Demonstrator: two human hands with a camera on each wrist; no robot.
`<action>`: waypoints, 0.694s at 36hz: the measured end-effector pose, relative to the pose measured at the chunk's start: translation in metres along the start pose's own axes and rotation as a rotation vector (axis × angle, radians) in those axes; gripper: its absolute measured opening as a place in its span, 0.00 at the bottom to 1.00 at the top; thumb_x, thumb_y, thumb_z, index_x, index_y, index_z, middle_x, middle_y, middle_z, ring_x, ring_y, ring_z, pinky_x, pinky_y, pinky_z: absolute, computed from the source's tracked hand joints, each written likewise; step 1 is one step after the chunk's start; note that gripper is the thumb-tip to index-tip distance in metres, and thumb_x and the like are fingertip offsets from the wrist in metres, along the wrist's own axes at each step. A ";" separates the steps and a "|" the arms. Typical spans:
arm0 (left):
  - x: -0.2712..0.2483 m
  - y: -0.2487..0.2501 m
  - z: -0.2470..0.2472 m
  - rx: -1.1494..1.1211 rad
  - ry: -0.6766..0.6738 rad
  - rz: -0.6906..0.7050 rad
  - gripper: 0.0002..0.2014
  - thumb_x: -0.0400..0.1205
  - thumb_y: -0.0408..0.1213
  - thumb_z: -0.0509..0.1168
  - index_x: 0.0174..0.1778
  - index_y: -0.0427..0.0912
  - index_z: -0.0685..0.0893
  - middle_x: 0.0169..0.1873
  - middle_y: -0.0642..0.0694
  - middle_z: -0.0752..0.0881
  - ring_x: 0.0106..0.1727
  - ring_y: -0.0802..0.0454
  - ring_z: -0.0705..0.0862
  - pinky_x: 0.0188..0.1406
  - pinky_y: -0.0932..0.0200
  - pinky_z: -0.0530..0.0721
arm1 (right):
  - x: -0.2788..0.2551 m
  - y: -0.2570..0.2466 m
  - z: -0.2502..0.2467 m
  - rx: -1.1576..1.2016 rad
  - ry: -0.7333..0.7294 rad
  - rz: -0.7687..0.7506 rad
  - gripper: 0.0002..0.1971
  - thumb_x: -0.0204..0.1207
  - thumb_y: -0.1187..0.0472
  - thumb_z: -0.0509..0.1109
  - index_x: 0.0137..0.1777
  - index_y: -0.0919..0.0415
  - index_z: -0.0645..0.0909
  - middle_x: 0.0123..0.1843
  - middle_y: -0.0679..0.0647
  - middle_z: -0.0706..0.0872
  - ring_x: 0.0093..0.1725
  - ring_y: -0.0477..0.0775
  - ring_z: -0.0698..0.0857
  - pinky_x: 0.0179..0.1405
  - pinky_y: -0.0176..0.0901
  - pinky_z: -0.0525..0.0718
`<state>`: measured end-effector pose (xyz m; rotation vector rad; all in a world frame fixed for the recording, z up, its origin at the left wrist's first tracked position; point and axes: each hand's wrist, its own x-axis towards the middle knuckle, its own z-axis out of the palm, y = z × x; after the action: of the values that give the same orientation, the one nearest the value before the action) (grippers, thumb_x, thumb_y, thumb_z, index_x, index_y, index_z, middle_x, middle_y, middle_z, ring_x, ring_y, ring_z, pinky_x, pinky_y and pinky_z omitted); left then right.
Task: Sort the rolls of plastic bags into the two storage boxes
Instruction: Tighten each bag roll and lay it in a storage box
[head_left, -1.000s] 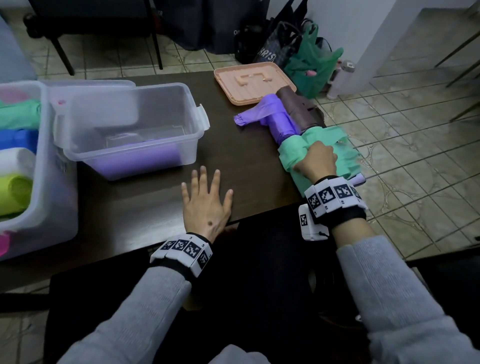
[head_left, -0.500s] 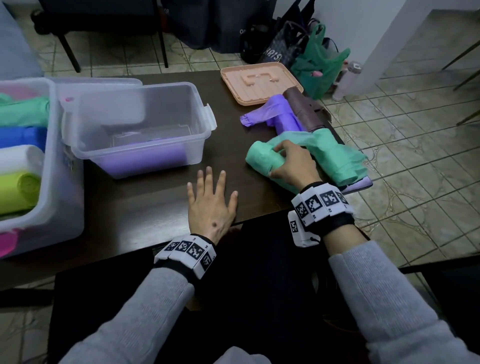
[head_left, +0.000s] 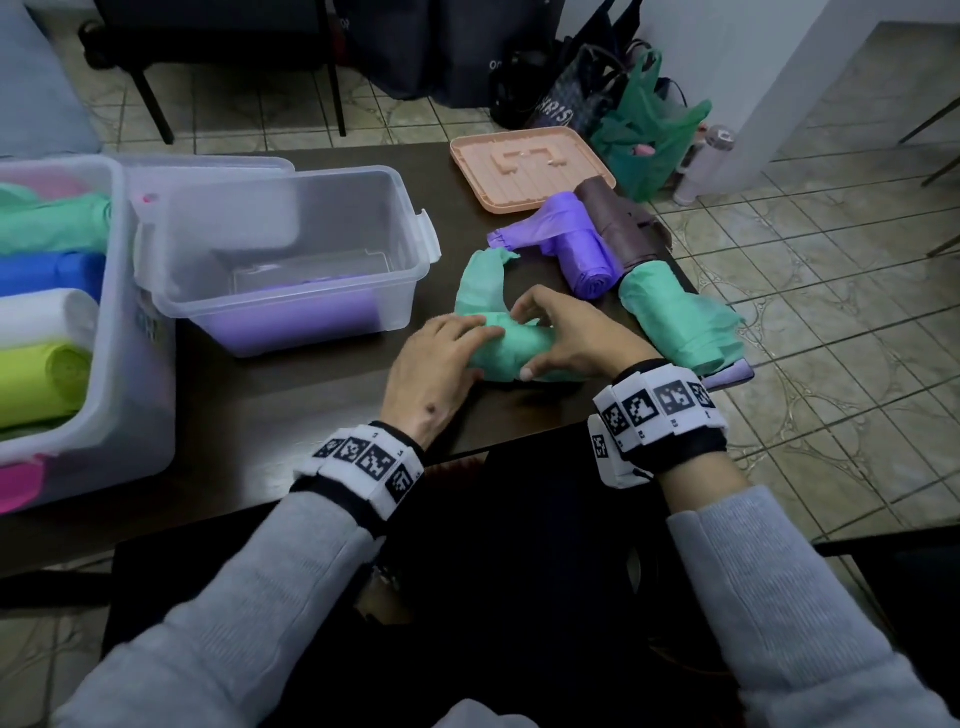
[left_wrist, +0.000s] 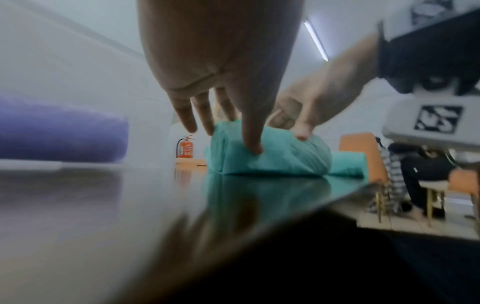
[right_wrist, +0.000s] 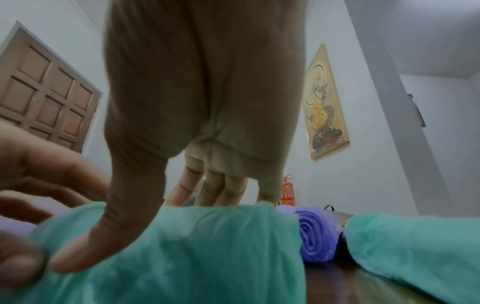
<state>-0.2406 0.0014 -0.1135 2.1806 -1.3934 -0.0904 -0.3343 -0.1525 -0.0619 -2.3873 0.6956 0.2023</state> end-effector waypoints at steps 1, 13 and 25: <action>0.003 0.000 -0.002 -0.008 0.011 -0.022 0.22 0.76 0.33 0.70 0.67 0.50 0.81 0.67 0.52 0.80 0.67 0.48 0.74 0.63 0.54 0.73 | 0.000 0.002 -0.002 -0.026 0.003 -0.003 0.32 0.59 0.67 0.83 0.62 0.57 0.74 0.63 0.50 0.80 0.59 0.45 0.76 0.58 0.33 0.71; 0.020 0.009 -0.022 -0.043 -0.070 -0.188 0.06 0.77 0.42 0.70 0.47 0.57 0.89 0.52 0.50 0.89 0.56 0.44 0.84 0.54 0.48 0.82 | -0.001 0.010 0.001 -0.247 -0.002 0.025 0.29 0.59 0.64 0.83 0.59 0.54 0.73 0.63 0.52 0.81 0.63 0.57 0.78 0.65 0.55 0.73; 0.057 0.018 -0.034 -0.506 0.045 -0.503 0.10 0.85 0.41 0.57 0.53 0.42 0.82 0.51 0.39 0.86 0.50 0.40 0.87 0.55 0.49 0.84 | -0.003 0.009 -0.002 -0.286 -0.041 0.108 0.38 0.56 0.59 0.82 0.69 0.51 0.73 0.67 0.54 0.76 0.68 0.62 0.76 0.68 0.58 0.75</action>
<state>-0.2178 -0.0394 -0.0634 2.0187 -0.6675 -0.5142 -0.3415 -0.1584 -0.0639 -2.6087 0.8238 0.4198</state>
